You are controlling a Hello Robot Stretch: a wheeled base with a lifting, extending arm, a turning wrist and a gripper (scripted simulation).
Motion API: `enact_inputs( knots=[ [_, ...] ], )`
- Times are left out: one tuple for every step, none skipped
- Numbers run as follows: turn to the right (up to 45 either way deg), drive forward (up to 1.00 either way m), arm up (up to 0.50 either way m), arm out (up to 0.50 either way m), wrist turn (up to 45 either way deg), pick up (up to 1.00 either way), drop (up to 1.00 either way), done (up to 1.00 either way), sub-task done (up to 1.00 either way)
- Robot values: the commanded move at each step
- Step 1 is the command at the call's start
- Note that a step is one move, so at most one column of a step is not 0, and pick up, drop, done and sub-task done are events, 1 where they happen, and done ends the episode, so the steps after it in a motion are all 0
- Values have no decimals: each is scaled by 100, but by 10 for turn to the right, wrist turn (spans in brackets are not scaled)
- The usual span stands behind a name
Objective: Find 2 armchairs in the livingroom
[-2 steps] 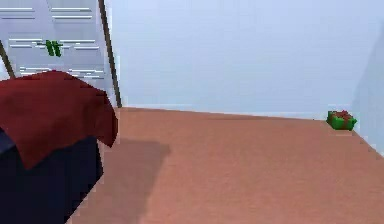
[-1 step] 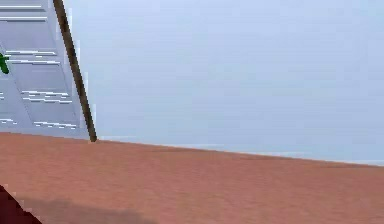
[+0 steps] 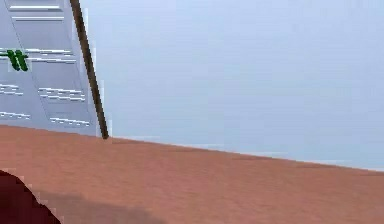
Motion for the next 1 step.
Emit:
enact_inputs(
  knots=[
    [0,80,0,0,0,0,0,0,0]
  ],
)
